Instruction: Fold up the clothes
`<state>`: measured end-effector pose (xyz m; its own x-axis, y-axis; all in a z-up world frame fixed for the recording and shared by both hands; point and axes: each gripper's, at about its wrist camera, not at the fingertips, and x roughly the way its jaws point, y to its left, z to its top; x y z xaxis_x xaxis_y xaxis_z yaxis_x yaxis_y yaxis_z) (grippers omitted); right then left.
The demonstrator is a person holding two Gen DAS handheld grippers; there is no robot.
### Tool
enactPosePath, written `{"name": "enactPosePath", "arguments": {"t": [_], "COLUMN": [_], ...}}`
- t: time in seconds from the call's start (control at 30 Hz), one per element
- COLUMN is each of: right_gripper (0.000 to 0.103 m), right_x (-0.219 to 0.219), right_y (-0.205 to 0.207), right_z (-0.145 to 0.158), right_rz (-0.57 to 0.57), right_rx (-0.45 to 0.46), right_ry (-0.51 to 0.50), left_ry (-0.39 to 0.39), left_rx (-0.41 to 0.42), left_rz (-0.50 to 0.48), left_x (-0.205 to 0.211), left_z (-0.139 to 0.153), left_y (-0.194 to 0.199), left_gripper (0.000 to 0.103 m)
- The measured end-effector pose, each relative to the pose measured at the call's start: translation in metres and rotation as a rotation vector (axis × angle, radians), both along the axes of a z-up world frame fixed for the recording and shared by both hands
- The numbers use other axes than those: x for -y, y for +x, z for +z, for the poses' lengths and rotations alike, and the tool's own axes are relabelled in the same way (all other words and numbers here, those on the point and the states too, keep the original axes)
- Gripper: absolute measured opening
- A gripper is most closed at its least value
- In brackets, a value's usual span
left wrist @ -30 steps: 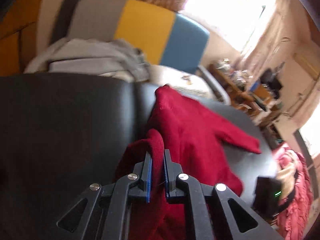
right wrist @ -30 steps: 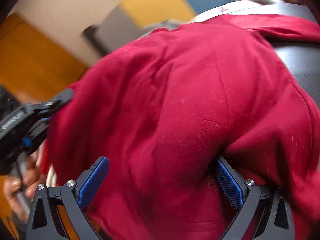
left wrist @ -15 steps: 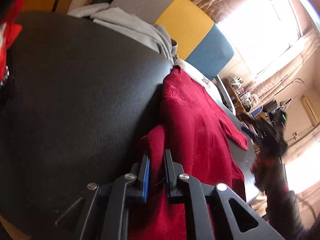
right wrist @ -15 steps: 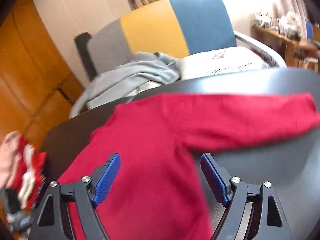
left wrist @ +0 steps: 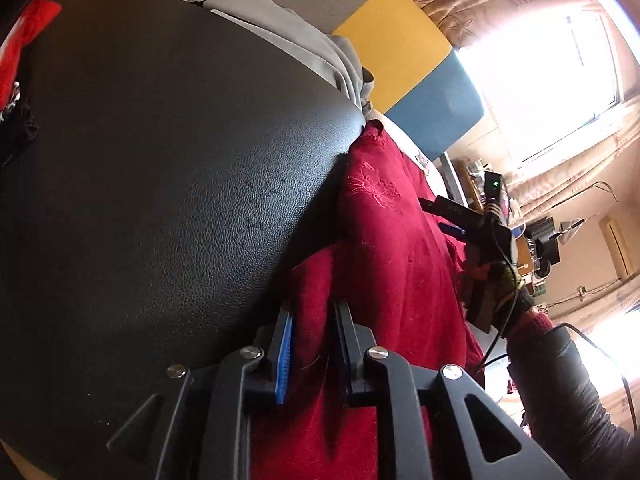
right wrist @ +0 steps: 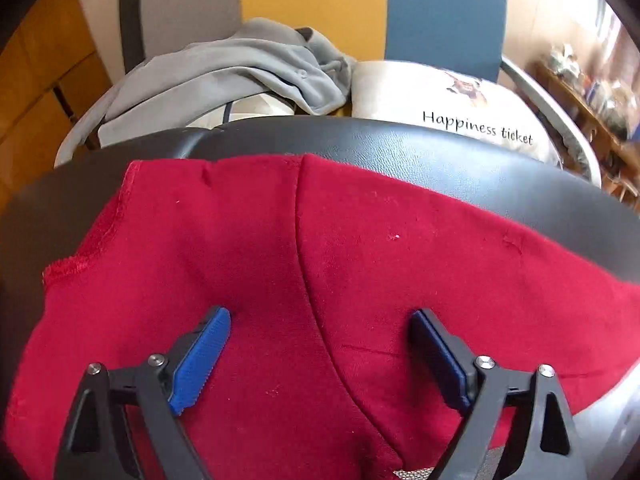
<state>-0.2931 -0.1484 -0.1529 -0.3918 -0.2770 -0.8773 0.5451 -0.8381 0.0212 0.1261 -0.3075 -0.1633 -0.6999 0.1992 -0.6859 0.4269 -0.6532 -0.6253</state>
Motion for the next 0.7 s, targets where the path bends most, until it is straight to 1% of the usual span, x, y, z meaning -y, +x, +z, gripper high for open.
{"name": "enactPosePath", "arguments": {"t": [0.03, 0.07, 0.1, 0.13, 0.2, 0.23, 0.37, 0.43, 0.47, 0.5, 0.57, 0.63, 0.7], "right_gripper": [0.081, 0.059, 0.025, 0.010, 0.011, 0.011, 0.011, 0.011, 0.011, 0.011, 0.011, 0.011, 0.011], "right_x": [0.000, -0.001, -0.001, -0.003, -0.008, -0.013, -0.051, -0.077, -0.090, -0.113, -0.150, -0.190, -0.235], "right_y": [0.002, 0.006, 0.011, 0.015, 0.023, 0.028, 0.045, 0.050, 0.052, 0.059, 0.068, 0.072, 0.080], "right_z": [0.003, 0.008, 0.014, 0.019, 0.028, 0.036, 0.079, 0.099, 0.107, 0.117, 0.128, 0.131, 0.125], "right_rz": [0.005, 0.025, 0.046, 0.054, 0.069, 0.075, 0.077, 0.072, 0.066, 0.053, 0.017, -0.031, -0.096], "right_rx": [0.002, -0.004, -0.010, -0.013, -0.020, -0.045, -0.158, -0.210, -0.226, -0.261, -0.297, -0.331, -0.351], "right_ry": [0.000, 0.001, 0.001, 0.002, 0.005, -0.004, -0.065, -0.089, -0.101, -0.112, -0.136, -0.149, -0.154], "left_ry": [0.003, 0.001, -0.001, -0.021, -0.061, -0.080, -0.136, -0.135, -0.131, -0.126, -0.118, -0.109, -0.099], "left_rx": [0.003, 0.003, 0.002, -0.008, -0.028, -0.039, -0.139, -0.188, -0.185, -0.181, -0.174, -0.167, -0.160], "left_rz": [0.004, 0.008, 0.012, 0.015, 0.022, 0.024, -0.028, -0.099, -0.134, -0.169, -0.240, -0.311, -0.381], "left_x": [0.000, -0.001, -0.002, -0.005, -0.010, -0.013, -0.035, -0.053, -0.063, -0.073, -0.092, -0.111, -0.131], "left_z": [-0.001, 0.002, 0.004, 0.012, 0.027, 0.034, 0.072, 0.085, 0.083, 0.082, 0.078, 0.075, 0.072], "left_y": [0.000, -0.001, -0.001, -0.002, -0.002, -0.003, -0.007, -0.014, -0.018, -0.021, -0.029, -0.036, -0.043], "left_gripper": [0.017, 0.017, 0.017, 0.017, 0.017, 0.017, 0.017, 0.016, 0.016, 0.016, 0.016, 0.016, 0.016]}}
